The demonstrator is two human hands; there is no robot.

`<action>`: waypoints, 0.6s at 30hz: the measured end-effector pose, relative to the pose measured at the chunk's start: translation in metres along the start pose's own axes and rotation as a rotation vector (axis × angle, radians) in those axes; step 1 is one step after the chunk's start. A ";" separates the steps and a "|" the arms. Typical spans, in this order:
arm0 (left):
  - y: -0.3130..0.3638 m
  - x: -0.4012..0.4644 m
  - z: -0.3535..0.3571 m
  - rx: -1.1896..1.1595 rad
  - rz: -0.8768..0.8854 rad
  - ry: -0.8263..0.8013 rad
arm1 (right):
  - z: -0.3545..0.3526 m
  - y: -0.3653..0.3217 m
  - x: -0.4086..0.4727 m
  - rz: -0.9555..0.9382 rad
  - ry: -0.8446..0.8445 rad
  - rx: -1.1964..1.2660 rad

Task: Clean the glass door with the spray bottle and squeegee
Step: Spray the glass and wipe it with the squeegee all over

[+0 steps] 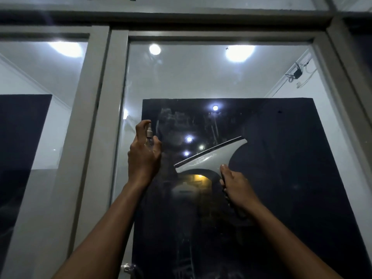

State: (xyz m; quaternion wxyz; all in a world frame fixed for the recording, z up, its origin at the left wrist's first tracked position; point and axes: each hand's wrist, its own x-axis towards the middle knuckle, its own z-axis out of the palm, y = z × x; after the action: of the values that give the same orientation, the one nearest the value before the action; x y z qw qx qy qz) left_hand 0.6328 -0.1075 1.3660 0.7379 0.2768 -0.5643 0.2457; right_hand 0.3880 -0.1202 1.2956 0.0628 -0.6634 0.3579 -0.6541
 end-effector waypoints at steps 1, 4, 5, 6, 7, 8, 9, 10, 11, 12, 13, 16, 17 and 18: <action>0.000 0.003 -0.002 -0.017 0.006 -0.015 | 0.002 -0.003 -0.001 0.005 0.007 -0.005; -0.001 0.009 -0.010 -0.056 0.049 -0.086 | 0.008 -0.016 -0.004 0.024 0.025 -0.029; -0.001 0.011 -0.011 -0.059 0.068 -0.096 | 0.010 -0.020 -0.005 0.029 0.029 -0.029; -0.001 0.013 -0.013 -0.058 0.081 -0.097 | 0.011 -0.025 -0.006 0.033 0.034 -0.019; 0.000 0.016 -0.014 -0.056 0.088 -0.087 | 0.012 -0.028 -0.008 0.035 0.040 0.001; 0.001 0.019 -0.015 -0.057 0.090 -0.072 | 0.014 -0.031 -0.009 0.038 0.045 0.023; 0.003 0.022 -0.015 -0.060 0.084 -0.055 | 0.014 -0.032 -0.010 0.045 0.043 0.040; 0.005 0.025 -0.016 -0.069 0.075 -0.045 | 0.015 -0.032 -0.013 0.053 0.038 0.050; 0.008 0.029 -0.016 -0.083 0.066 -0.038 | 0.016 -0.030 -0.015 0.062 0.037 0.058; 0.010 0.033 -0.016 -0.095 0.054 -0.029 | 0.016 -0.028 -0.017 0.071 0.037 0.065; 0.013 0.037 -0.016 -0.103 0.045 -0.015 | 0.015 -0.025 -0.019 0.081 0.035 0.073; 0.018 0.049 -0.017 -0.111 0.035 0.028 | 0.009 -0.019 -0.023 0.083 0.022 0.063; 0.019 0.053 -0.017 -0.100 0.032 0.030 | 0.006 -0.019 -0.023 0.077 0.020 0.047; 0.019 0.055 -0.018 -0.086 0.026 0.020 | 0.003 -0.020 -0.023 0.075 0.020 0.035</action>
State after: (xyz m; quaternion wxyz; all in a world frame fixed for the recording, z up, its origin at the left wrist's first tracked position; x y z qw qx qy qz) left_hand 0.6458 -0.0789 1.4183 0.7516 0.2348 -0.5704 0.2336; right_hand 0.4015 -0.0934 1.2873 0.0955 -0.6418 0.3717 -0.6639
